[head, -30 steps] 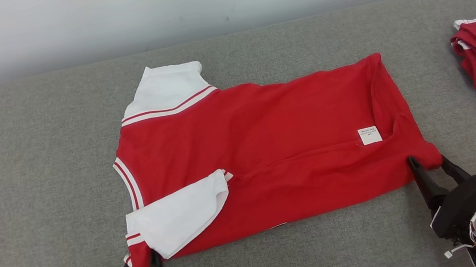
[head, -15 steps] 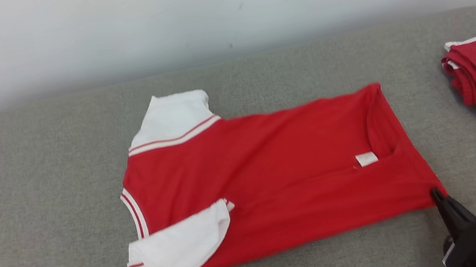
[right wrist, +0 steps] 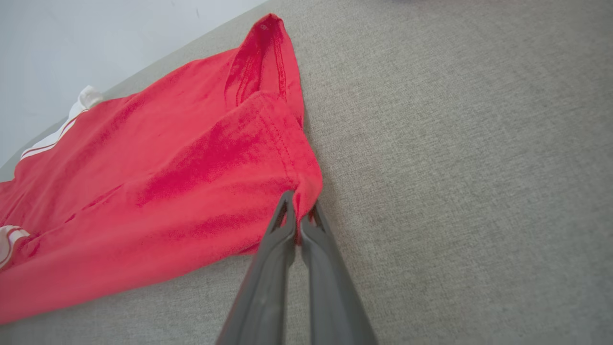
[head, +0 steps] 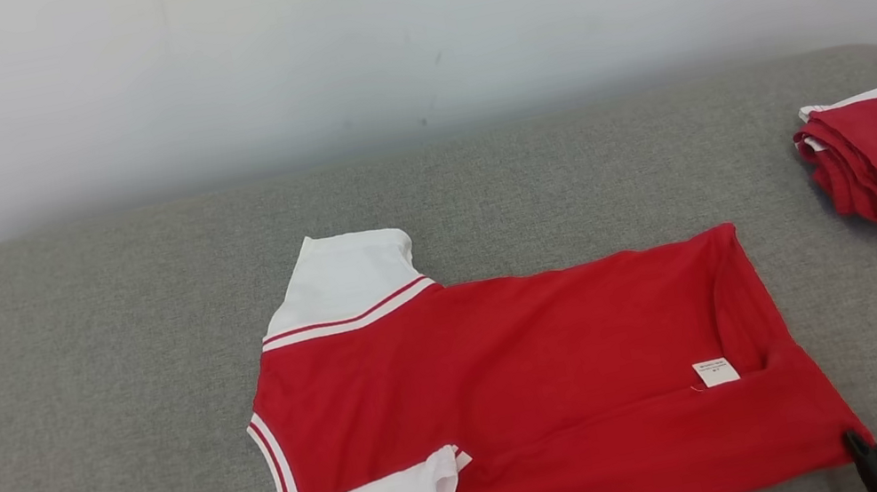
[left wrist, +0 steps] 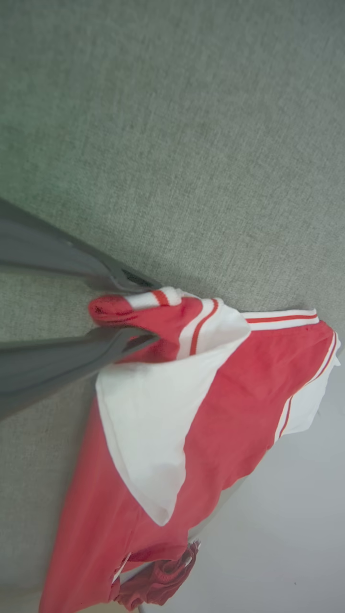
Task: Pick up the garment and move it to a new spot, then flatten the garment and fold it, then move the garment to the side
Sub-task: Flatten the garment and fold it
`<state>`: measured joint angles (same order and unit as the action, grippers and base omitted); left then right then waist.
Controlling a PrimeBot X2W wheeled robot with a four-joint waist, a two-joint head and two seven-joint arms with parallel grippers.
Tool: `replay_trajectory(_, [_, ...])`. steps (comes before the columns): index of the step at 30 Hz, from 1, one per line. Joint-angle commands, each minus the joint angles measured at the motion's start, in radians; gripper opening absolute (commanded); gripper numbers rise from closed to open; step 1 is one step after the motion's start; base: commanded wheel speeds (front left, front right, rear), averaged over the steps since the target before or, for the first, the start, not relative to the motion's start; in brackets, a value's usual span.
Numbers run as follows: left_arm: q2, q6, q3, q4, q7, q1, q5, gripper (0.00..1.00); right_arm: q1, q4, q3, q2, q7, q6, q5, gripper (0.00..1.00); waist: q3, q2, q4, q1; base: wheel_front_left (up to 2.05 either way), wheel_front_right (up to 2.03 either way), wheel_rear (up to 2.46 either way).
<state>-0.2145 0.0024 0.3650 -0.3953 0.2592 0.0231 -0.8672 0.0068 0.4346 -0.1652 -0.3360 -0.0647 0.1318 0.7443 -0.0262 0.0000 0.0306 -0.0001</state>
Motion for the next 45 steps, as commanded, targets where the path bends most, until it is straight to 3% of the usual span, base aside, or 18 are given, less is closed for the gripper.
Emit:
replay_trajectory(1, [-0.004, 0.006, 0.002, 0.001, 0.002, 0.015, 0.008, 1.00, 0.010, -0.003, 0.007, 0.001, -0.001, -0.003, -0.007, 1.00, 0.002, 0.0000, 0.000, 0.0001, 0.00, 0.00, 0.00])
replay_trajectory(8, [-0.010, 0.013, -0.003, 0.018, 0.006, 0.018, 0.060, 1.00, 0.027, -0.055, 0.065, 0.048, -0.029, -0.003, -0.093, 1.00, 0.019, 0.0000, -0.003, 0.0001, 0.00, 0.00, 0.00])
replay_trajectory(16, [0.010, 0.017, -0.176, 0.174, 0.006, 0.038, 0.238, 1.00, 0.021, -0.157, 0.112, 0.076, -0.127, -0.003, -0.205, 1.00, 0.034, 0.0000, -0.006, 0.0001, 0.00, 0.00, 0.00])
replay_trajectory(23, [0.050, -0.017, -0.301, 0.293, 0.006, 0.050, 0.428, 1.00, 0.007, -0.245, 0.125, 0.100, -0.181, -0.003, -0.318, 1.00, 0.041, 0.0000, 0.003, 0.0001, 0.00, 0.00, 0.00])
replay_trajectory(30, [0.088, -0.054, -0.374, 0.345, 0.006, 0.063, 0.544, 1.00, 0.019, -0.291, 0.122, 0.128, -0.197, -0.003, -0.382, 1.00, 0.044, 0.0000, 0.012, 0.0001, 0.00, 0.00, 0.00])
replay_trajectory(45, [0.150, -0.106, -0.427, 0.353, 0.006, 0.099, 0.637, 1.00, 0.055, -0.300, 0.142, 0.167, -0.201, -0.003, -0.414, 1.00, 0.036, 0.0000, 0.006, 0.0001, 0.00, 0.00, 0.00])
